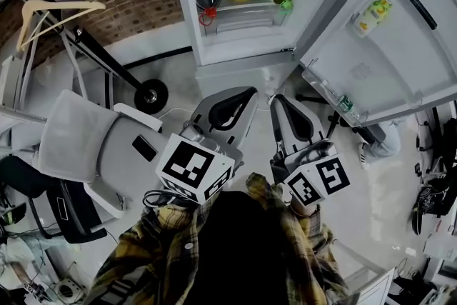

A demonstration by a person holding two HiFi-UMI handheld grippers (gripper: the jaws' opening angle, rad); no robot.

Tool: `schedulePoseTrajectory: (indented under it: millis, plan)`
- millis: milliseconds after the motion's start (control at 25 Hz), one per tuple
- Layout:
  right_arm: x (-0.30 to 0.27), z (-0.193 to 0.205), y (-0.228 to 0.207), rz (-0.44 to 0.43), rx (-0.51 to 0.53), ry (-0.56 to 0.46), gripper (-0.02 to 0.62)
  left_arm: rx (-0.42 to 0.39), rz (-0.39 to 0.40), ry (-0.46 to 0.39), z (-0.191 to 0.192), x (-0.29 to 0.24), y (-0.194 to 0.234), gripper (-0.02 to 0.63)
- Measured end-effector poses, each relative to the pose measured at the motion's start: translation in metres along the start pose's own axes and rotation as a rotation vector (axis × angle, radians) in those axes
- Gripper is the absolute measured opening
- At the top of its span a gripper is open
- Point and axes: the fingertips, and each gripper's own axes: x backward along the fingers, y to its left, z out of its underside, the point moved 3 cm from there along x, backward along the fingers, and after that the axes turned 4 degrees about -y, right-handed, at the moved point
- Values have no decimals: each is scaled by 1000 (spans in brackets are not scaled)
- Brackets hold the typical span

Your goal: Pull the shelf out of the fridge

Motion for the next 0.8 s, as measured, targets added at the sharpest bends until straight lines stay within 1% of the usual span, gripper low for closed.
schedulePoseTrajectory:
  millis: [200, 440, 800]
  plan:
    - [-19, 6, -9, -3, -21, 10, 17, 8, -8, 10, 2, -12, 20, 3]
    - [-31, 8, -36, -10, -44, 18, 17, 11, -25, 21, 7, -37, 30, 3]
    - [-46, -7, -95, -83, -49, 47, 17, 21, -100, 2, 5, -95, 28, 3]
